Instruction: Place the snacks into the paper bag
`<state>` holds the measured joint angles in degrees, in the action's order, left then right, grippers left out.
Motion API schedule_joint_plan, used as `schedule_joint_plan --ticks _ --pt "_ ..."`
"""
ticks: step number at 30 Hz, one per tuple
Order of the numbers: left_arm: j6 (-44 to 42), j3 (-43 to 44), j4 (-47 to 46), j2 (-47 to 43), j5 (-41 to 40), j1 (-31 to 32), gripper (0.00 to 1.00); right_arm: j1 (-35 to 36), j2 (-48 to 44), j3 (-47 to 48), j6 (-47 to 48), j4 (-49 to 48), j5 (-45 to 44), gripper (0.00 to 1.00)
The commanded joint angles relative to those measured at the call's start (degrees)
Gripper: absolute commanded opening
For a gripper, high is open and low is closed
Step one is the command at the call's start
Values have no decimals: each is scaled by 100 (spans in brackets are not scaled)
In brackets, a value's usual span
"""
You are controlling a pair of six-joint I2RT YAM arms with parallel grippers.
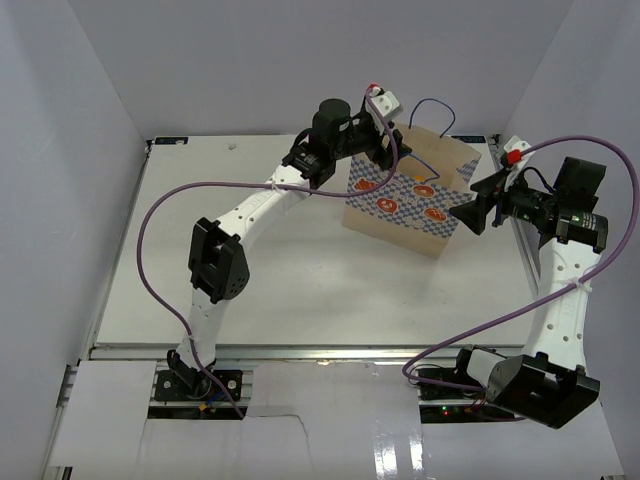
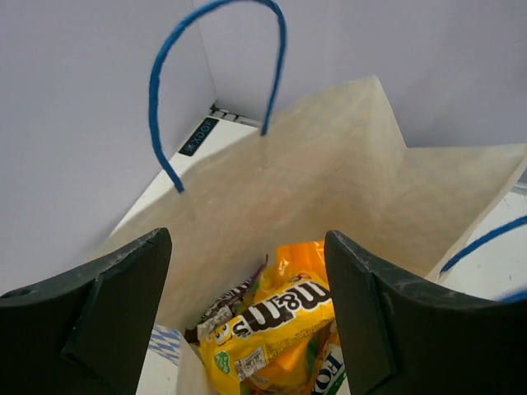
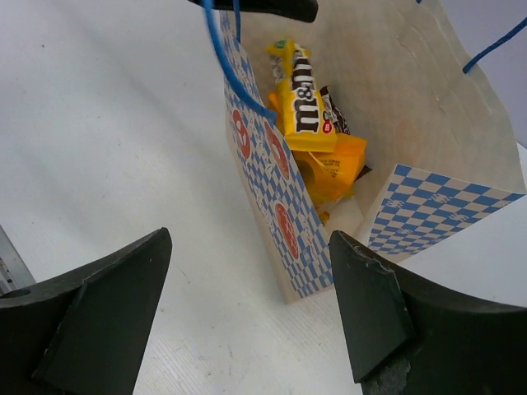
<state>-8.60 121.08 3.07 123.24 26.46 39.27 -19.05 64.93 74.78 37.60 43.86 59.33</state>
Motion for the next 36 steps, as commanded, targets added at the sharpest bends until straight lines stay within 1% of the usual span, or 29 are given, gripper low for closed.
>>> schedule_joint_plan --ticks 1,4,6,7,8,9,10,11,12,13,14,15,16,17,18,19,20,22,24,26,30,36 --pt "7 399 -35 -581 -439 20 86 -29 -24 89 -209 62 -61 83" --pt "60 268 18 -923 -895 20 89 -20 2 194 -542 -35 -412 83" --pt "78 5 105 -1406 -1351 11 91 -20 3 300 -666 -70 -746 83" --pt "121 -405 115 -1617 -1510 11 93 -20 -6 352 -841 -79 -1052 86" --pt "183 -697 106 -1854 -1686 11 94 -20 -15 388 -947 -105 -1247 92" --pt "236 -1004 123 -2396 -1923 2 95 -20 -32 466 -1061 -123 -1440 99" --pt "340 -1729 124 -2706 -2003 -33 98 -20 -59 502 -1262 -132 -1642 91" --pt "411 -2111 124 -3022 -2082 -42 98 -20 -76 546 -1351 -158 -2009 90" --pt "481 -2497 150 -3678 -2179 -59 98 -20 -103 624 -1465 -175 -2205 90" --pt "552 -2884 193 -4015 -2310 -94 98 -20 -138 660 -1571 -176 -2528 90" --pt "700 -3619 324 -4340 -2364 -112 98 -20 -164 704 -1694 -184 -2671 90" --pt "798 -3957 413 -4979 -2452 -130 98 -20 -182 722 -1773 -237 -2794 90" --pt "981 -4282 483 -5290 -2740 -147 98 -20 -226 696 -1905 -289 -2969 90" --pt "1227 -4868 658 -5589 -2882 -156 98 -20 -322 643 -2245 -359 -3345 90" --pt "1360 -5118 755 -5879 -2970 -165 98 -20 -384 591 -2397 -473 -3540 90" --pt "1483 -5573 904 -6412 -3154 -182 98 -20 -463 468 -2459 -483 -3821 90" --pt "1606 -5777 967 -6661 -3216 -191 98 -20 -507 406 -2477 -483 -3937 90" --pt "2010 -6121 1064 -7249 -3339 -200 98 -20 -603 213 -2530 -492 -4148 90" --pt "2343 -6480 1160 -7533 -3480 -209 98 -20 -674 142 -2565 -483 -4281 90" --pt "2538 -6649 1196 -7805 -3542 -209 98 -20 -806 72 -2565 -518 -4351 90" --pt "2758 -6790 1327 -7912 -3534 -209 98 -20 -920 45 -2627 -562 -4377 90" --pt "2846 -6641 1565 -7877 -3507 -200 98 -20 -1070 -86 -2715 -589 -4369 90"
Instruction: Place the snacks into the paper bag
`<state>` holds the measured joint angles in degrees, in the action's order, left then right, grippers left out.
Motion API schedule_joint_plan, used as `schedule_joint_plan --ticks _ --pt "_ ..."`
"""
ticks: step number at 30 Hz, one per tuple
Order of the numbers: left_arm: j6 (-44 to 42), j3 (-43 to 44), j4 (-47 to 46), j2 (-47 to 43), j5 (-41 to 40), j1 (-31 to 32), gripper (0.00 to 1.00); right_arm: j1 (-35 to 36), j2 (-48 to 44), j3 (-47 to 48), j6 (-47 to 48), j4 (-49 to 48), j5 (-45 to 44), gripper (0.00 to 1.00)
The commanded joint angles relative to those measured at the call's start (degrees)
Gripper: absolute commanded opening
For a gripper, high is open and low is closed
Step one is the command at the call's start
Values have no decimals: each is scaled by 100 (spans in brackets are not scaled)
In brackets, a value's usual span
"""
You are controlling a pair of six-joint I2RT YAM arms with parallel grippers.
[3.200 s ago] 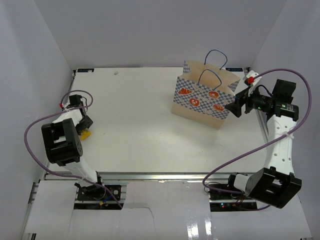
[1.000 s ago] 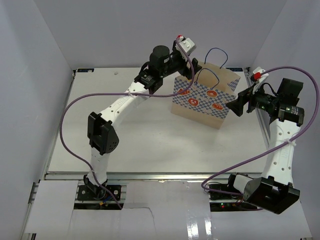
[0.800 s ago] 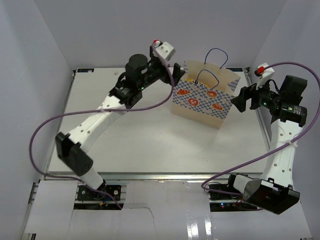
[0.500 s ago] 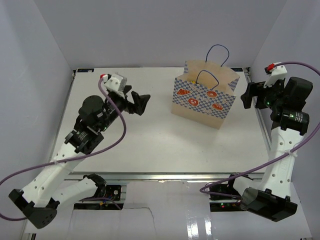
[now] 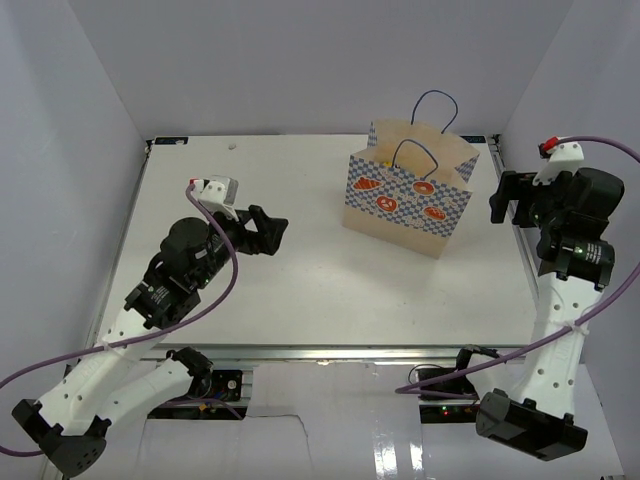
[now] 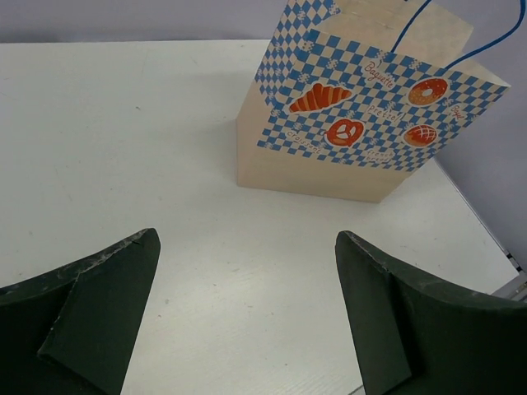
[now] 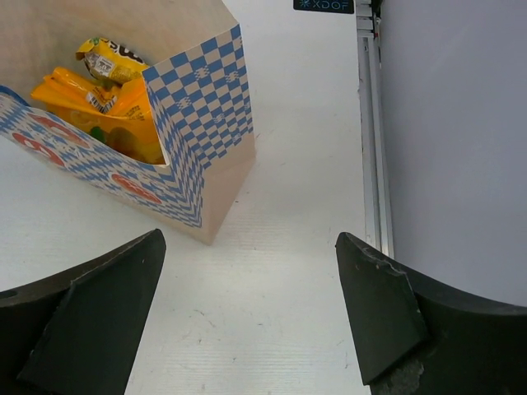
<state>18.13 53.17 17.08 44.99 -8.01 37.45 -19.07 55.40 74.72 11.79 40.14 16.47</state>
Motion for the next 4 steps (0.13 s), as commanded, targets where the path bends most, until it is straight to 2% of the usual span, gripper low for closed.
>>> schedule_joint_plan --ticks 1,4 --pt "191 167 173 -52 -60 -19 98 -18 -143 -98 -142 -217 -74 90" --pt "226 176 217 -96 -69 -27 98 -18 -169 -124 -177 -226 66 90"
